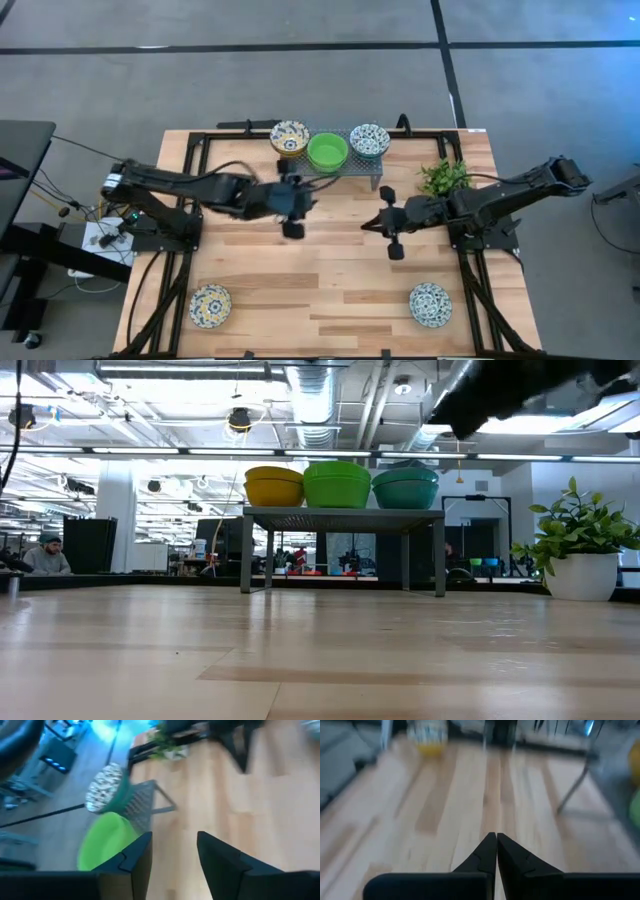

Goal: Pick & Place Mini bowls
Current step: Stack the yellow patterned bowl on top of the yellow patterned bowls on the shelf

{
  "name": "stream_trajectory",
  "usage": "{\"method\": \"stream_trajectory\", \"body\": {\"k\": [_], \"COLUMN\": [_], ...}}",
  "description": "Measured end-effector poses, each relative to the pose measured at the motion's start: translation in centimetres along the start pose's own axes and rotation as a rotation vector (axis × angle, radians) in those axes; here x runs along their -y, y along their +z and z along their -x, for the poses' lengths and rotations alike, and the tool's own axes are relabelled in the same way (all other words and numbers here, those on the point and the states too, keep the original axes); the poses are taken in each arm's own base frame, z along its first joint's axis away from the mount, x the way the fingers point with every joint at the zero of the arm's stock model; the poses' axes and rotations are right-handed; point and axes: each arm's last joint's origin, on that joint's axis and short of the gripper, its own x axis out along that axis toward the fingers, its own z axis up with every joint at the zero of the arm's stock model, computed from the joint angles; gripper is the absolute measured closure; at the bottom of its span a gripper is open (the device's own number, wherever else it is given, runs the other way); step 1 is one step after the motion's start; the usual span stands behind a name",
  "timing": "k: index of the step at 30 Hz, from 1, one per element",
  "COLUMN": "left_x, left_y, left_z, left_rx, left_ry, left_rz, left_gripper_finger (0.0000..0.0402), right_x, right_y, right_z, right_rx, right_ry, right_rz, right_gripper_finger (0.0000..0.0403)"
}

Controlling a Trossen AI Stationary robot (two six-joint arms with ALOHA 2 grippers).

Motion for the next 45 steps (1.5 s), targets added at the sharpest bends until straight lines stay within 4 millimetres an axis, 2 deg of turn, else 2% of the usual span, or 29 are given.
{"method": "stream_trajectory", "body": {"k": [6,10,17,22,27,45], "left_x": [1.9,4.3,9.3,10.9,11.4,11.4], "left_y": [-1.1,-3.9,-10.6,-12.6,-13.1,-12.9], "left_z": [6.0,7.5,6.6,5.5,5.1,5.1], "left_rx": [0.010,-0.011,-0.112,-0.101,-0.091,-0.071], "left_ry": [-0.124,-0.192,-0.253,-0.265,-0.268,-0.280], "left_rz": [0.129,0.182,0.200,0.232,0.241,0.260], "left_gripper_finger": [0.0272,0.0306,0.0377,0.0394,0.0388,0.0390], "right_x": [0.1,0.1,0.1,0.1,0.1,0.1], "right_y": [1.6,1.7,1.7,1.7,1.7,1.7], "right_z": [-0.2,-0.2,-0.1,-0.1,-0.1,-0.1], "right_rx": [0.173,0.187,0.185,0.185,0.185,0.186], "right_ry": [-0.010,-0.011,-0.011,-0.011,-0.011,-0.010], "right_rz": [-0.034,-0.037,-0.037,-0.037,-0.037,-0.037], "right_gripper_finger": [0.0393,0.0393,0.0394,0.0392,0.0392,0.0391]}}
